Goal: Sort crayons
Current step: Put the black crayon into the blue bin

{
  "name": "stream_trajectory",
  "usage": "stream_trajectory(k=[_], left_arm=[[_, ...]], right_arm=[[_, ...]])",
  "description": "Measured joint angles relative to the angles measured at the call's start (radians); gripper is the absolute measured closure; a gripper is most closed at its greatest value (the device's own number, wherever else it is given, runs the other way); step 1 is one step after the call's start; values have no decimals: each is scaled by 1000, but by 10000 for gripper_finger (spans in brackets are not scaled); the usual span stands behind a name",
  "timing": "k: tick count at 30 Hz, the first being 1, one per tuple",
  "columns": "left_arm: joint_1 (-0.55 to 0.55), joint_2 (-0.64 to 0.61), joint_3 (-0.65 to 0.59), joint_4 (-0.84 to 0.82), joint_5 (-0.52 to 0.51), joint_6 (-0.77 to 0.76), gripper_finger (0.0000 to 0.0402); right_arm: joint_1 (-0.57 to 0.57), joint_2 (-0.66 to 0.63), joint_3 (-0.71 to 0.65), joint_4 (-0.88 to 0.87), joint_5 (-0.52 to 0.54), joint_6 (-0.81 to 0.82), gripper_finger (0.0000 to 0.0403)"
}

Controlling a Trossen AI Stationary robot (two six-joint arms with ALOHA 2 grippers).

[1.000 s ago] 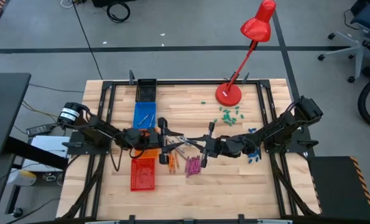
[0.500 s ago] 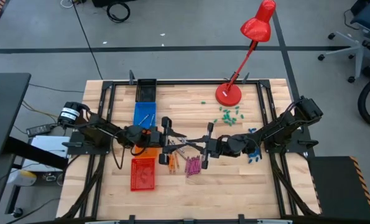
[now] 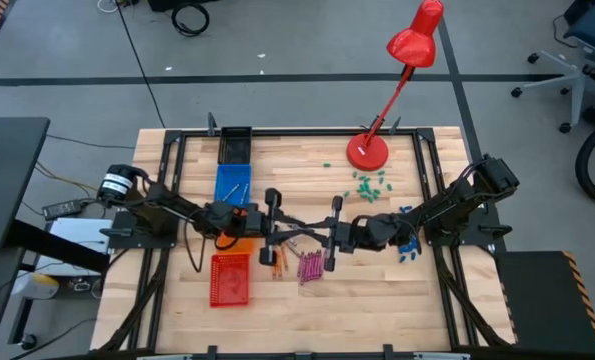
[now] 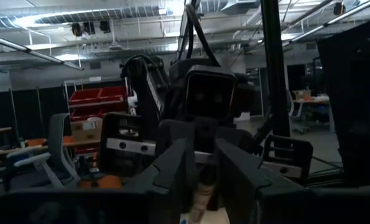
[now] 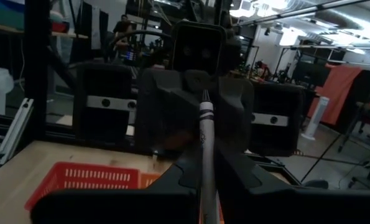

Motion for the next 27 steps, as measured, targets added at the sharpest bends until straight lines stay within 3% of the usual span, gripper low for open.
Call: stream_trajectory(k=[8, 16, 23, 27], left_arm=[[3, 21, 16, 14, 3, 15, 378], [3, 22, 16, 14, 4, 17, 378], [11, 24, 16, 10, 0, 16, 375], [18, 24, 15, -2, -4, 6, 374]], right_arm=[[1, 0, -2, -7, 5, -6, 366], [1, 0, -1, -13, 5, 1, 357], [1, 0, 0, -30, 30, 3, 313], [16, -1, 0, -37, 117, -7, 285]])
